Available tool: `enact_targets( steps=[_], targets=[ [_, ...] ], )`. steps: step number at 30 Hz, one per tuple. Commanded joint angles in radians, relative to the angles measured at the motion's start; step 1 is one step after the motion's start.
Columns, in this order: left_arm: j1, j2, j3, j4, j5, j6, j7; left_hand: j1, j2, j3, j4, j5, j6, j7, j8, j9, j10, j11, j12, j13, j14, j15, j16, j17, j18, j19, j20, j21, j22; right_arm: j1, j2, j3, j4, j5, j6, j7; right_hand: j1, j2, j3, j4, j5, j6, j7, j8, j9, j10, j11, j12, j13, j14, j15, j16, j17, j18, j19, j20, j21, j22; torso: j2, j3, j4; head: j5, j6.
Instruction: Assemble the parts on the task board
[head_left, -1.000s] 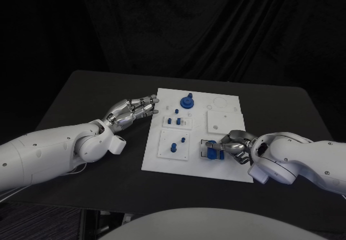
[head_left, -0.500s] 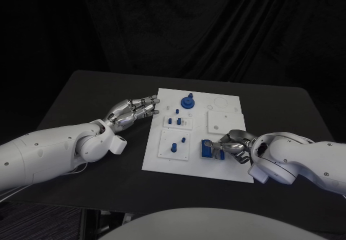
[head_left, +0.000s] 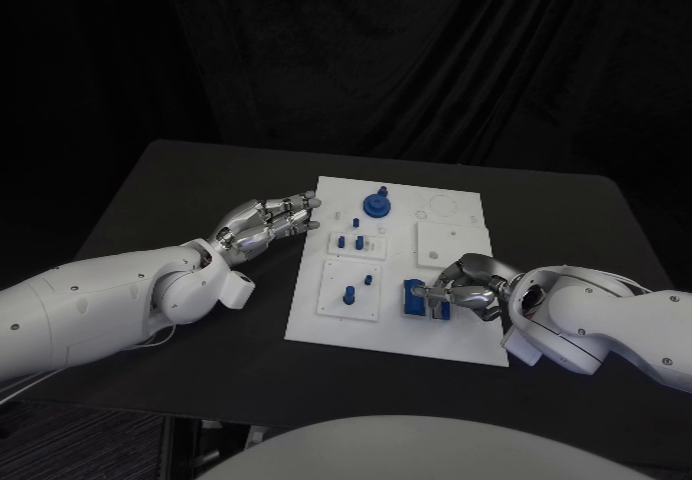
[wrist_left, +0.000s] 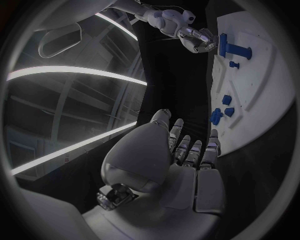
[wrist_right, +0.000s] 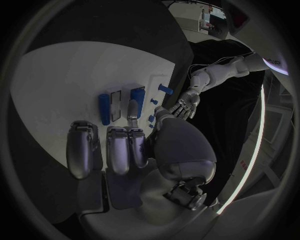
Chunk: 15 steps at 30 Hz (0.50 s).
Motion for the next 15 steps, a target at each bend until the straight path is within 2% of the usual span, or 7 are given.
enact_targets(
  steps=[1,3,5,6,10,15],
  targets=[
    [-0.003,0.000,0.001,0.001,0.002,0.015,0.009,0.009,-0.001,0.003,0.000,0.004,-0.001,0.005,0.003,0.000,0.002,0.006,0.002,0.001,-0.004,0.005,0.000,-0.001,-0.017,0.000,-0.001,-0.003,-0.001,0.000,-0.006,0.000,0.014,-0.143,-0.019,0.070,0.047,-0.005,-0.014,-0.022,0.003,-0.012,-0.007,0.060,0.046,0.105,-0.013,0.003,0.263,0.103,-0.005,0.005,0.257,0.004,0.052,-0.008,0.008,0.227,0.000,0.0005,0.0003,-0.004,0.000],
    [-0.004,0.000,0.001,0.001,0.002,0.016,0.009,0.009,0.000,0.005,0.000,0.003,0.000,0.006,0.003,0.000,0.002,0.007,0.002,0.001,-0.004,0.006,0.000,-0.001,-0.017,0.001,0.000,-0.002,-0.001,-0.001,-0.009,0.000,0.019,-0.172,-0.013,0.072,0.079,-0.005,-0.044,-0.034,0.003,-0.052,-0.016,0.158,0.135,0.105,-0.021,0.003,0.263,0.102,-0.013,0.004,0.255,0.004,0.052,-0.015,0.008,0.227,0.000,0.0003,0.0001,-0.005,0.000],
    [-0.004,0.000,0.001,0.001,0.002,0.016,0.009,0.009,0.000,0.005,0.000,0.003,0.000,0.006,0.003,0.000,0.002,0.007,0.002,0.001,-0.004,0.006,0.000,-0.001,-0.017,0.001,0.000,-0.002,-0.001,-0.002,-0.010,0.000,0.021,-0.190,-0.007,0.072,0.097,-0.005,-0.054,-0.043,0.004,-0.064,-0.020,0.199,0.171,0.105,-0.026,0.003,0.263,0.102,-0.015,0.004,0.255,0.004,0.052,-0.017,0.007,0.227,0.000,0.0004,-0.0005,-0.004,0.000],
    [-0.004,0.001,0.001,0.001,0.002,0.016,0.009,0.009,0.000,0.005,0.000,0.003,0.000,0.006,0.003,0.000,0.002,0.007,0.002,0.001,-0.004,0.006,0.000,-0.001,-0.017,0.001,0.000,-0.002,-0.001,-0.002,-0.010,0.000,0.021,-0.195,-0.005,0.072,0.108,-0.005,-0.067,-0.046,0.003,-0.082,-0.023,0.243,0.212,0.105,-0.031,0.003,0.263,0.102,-0.019,0.004,0.255,0.004,0.052,-0.020,0.008,0.227,0.000,0.0002,-0.0009,-0.004,0.000],
    [-0.005,0.001,0.001,0.001,0.002,0.017,0.008,0.009,0.000,0.005,0.000,0.003,0.000,0.006,0.003,0.000,0.002,0.007,0.002,0.001,-0.004,0.006,0.000,-0.001,-0.017,0.001,0.000,-0.002,-0.001,-0.004,-0.008,0.000,0.019,-0.212,0.011,0.068,0.131,-0.003,-0.084,-0.054,0.004,-0.102,-0.031,0.304,0.270,0.105,-0.036,0.003,0.263,0.102,-0.023,0.004,0.255,0.004,0.053,-0.025,0.008,0.227,0.001,0.0004,-0.0021,-0.002,0.000],
    [-0.006,0.000,0.001,0.001,0.002,0.018,0.008,0.009,0.000,0.005,0.000,0.003,0.000,0.006,0.003,0.000,0.002,0.007,0.002,0.001,-0.004,0.006,0.000,-0.001,-0.017,0.001,0.000,-0.002,-0.001,-0.009,-0.004,0.000,0.011,-0.221,0.024,0.060,0.152,-0.004,-0.093,-0.062,0.005,-0.115,-0.035,0.340,0.306,0.105,-0.039,0.003,0.263,0.102,-0.027,0.004,0.256,0.004,0.053,-0.028,0.007,0.227,0.000,0.0002,-0.0024,0.000,0.000]
  ],
)
